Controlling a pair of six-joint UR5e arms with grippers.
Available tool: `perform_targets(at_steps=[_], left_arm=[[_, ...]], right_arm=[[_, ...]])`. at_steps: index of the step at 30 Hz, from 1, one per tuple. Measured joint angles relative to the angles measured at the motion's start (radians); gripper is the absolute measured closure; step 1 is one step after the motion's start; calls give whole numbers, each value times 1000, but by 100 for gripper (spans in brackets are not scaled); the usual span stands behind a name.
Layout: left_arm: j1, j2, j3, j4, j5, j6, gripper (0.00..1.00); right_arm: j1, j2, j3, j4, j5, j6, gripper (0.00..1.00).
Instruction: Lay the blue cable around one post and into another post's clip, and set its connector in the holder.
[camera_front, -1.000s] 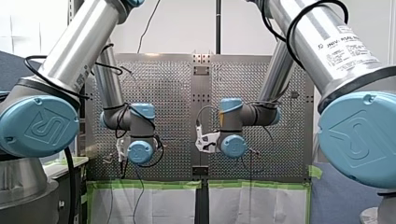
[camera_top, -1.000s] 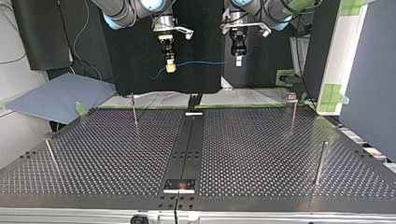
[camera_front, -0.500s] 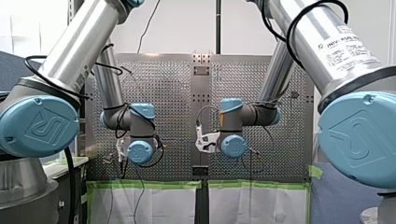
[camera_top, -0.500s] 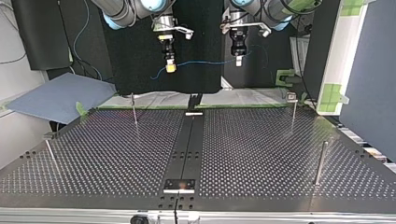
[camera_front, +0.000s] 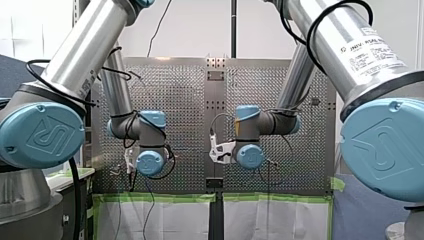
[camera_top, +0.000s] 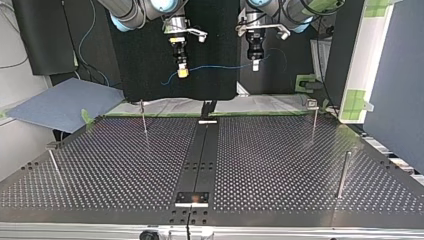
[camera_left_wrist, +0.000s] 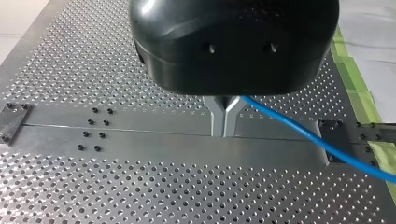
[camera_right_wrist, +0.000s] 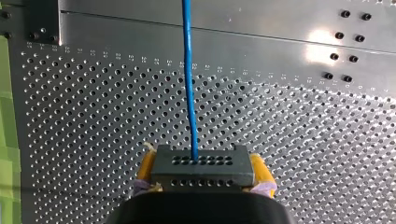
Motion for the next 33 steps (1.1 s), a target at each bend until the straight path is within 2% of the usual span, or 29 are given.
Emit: perform_targets(at_steps=[3, 7, 13, 17, 24, 26, 33], left_arm=[[5, 5, -5, 6, -1, -5, 100], [10, 33, -20, 16, -1, -32, 100], [18, 81, -25, -17, 4, -50, 95], [27, 115, -25, -50, 3, -53, 92], [45, 169, -22, -104, 1, -53, 92], [53, 187, -13, -122, 1, -58, 92], [77, 248, 23, -184, 1, -62, 92]], right_arm=[[1, -1, 1, 1, 1, -1, 100], [13, -20, -3, 20, 5, 0, 100], [24, -68, -11, 68, 3, 14, 100], [27, -99, -11, 99, 4, 35, 100], [27, -157, -14, 149, 4, 84, 100], [27, -172, -19, 154, 1, 87, 100], [27, -236, -55, 196, -11, 77, 100]])
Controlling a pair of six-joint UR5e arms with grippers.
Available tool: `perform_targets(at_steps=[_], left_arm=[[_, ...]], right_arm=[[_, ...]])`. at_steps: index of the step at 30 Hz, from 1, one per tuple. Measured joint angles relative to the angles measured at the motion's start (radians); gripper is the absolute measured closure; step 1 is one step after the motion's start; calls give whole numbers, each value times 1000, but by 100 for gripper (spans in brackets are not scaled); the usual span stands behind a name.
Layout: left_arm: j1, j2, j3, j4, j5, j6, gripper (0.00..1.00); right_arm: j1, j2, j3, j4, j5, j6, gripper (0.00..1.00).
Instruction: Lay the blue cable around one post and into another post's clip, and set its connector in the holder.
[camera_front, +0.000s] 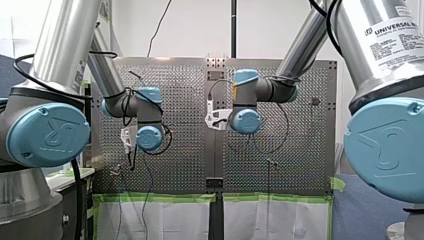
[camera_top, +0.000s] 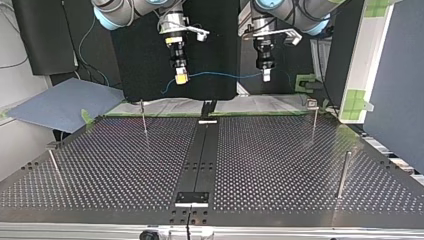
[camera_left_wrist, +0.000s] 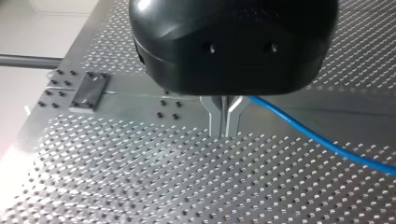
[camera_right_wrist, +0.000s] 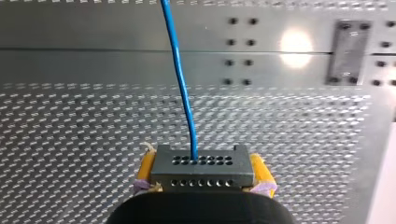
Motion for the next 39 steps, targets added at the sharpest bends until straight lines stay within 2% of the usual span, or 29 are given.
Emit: perform_targets(at_steps=[5, 13, 19, 28, 32, 39], left_arm=[[19, 45, 24, -44, -1, 6, 92], [54, 110, 64, -110, -1, 6, 92], [78, 161, 86, -161, -1, -4, 92], [129, 242, 118, -241, 6, -22, 92], [160, 275, 123, -274, 32, -49, 92], [219, 333, 134, -333, 68, -104, 92]], right_arm=[[0, -37, -30, 34, -10, -1, 100], [0, -103, -94, 100, -54, -5, 100], [1, -153, -149, 155, -74, -8, 100], [5, -163, -200, 213, -95, -13, 100], [9, -163, -214, 220, -99, -13, 100], [22, -162, -257, 229, -127, -6, 100]])
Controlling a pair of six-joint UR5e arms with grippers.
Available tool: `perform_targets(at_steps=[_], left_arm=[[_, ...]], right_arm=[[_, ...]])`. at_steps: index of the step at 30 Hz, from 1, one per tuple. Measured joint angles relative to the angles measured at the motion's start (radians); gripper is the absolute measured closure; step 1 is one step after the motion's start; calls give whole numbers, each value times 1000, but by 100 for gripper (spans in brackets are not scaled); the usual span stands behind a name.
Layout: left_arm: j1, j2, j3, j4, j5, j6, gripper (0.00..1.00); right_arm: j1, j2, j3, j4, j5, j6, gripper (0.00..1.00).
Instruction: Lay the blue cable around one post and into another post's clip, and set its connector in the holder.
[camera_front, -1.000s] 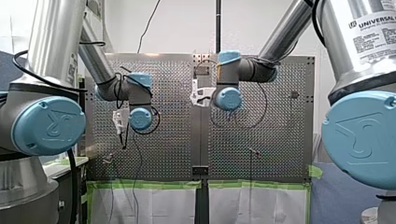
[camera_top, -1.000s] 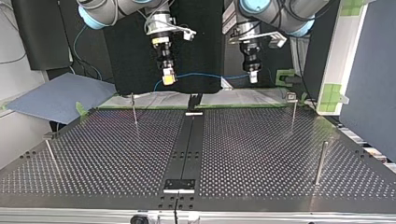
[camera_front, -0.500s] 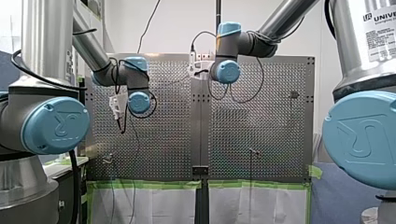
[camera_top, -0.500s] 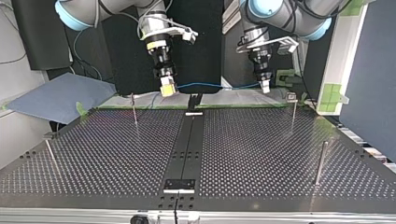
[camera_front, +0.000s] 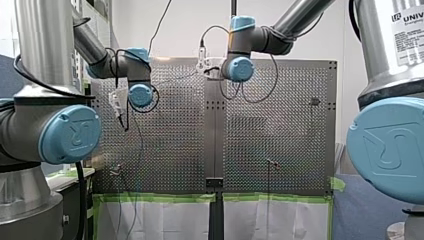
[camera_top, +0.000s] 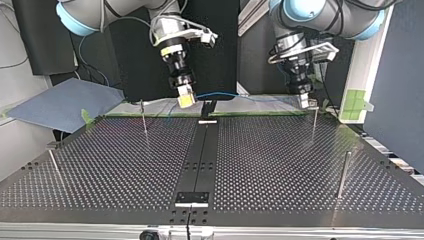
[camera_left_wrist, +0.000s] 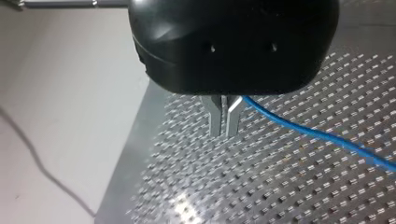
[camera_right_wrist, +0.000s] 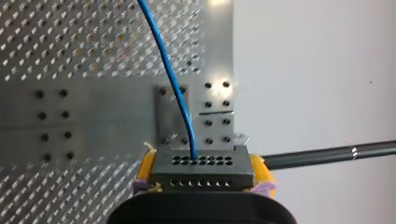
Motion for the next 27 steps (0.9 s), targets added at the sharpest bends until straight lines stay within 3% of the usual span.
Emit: perform_targets(at_steps=[5, 16, 21, 27], left_arm=[[46, 46, 29, -47, 6, -20, 92], [138, 135, 109, -139, -19, -32, 92], [180, 147, 149, -175, -8, -58, 92], [226, 146, 195, -189, 34, -87, 92]], right_arm=[[8, 1, -38, 13, -20, 7, 100], [26, 22, -119, 32, -71, 39, 100], [41, 64, -162, 74, -105, 32, 100], [59, 115, -214, 125, -114, 32, 100]])
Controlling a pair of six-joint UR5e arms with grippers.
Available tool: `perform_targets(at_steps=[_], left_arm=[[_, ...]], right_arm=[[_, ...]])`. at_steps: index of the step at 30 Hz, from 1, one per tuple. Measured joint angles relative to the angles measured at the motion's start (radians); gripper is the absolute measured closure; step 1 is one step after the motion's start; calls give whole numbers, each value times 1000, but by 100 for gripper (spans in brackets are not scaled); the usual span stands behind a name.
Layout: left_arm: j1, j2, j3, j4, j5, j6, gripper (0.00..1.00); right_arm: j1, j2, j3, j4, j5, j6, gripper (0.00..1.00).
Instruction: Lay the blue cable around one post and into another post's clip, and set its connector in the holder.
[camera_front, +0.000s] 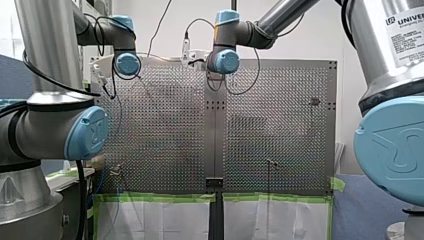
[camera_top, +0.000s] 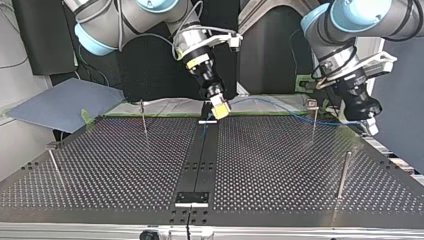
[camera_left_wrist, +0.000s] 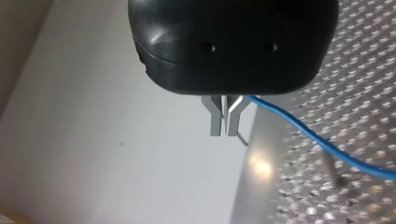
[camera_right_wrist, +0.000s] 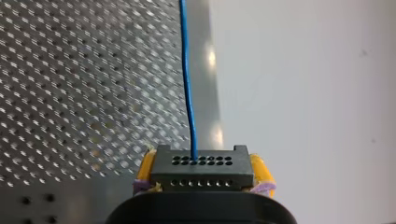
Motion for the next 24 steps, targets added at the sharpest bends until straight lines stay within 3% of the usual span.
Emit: perform_targets(at_steps=[7, 16, 24], left_arm=[[54, -31, 32, -1, 54, -22, 92], [134, -105, 72, 1, 134, -26, 92], [204, -109, 116, 2, 191, -28, 92]], right_arm=[[9, 47, -58, 35, -1, 11, 100], [10, 56, -135, 54, 1, 12, 100], [17, 59, -207, 52, -14, 32, 100]])
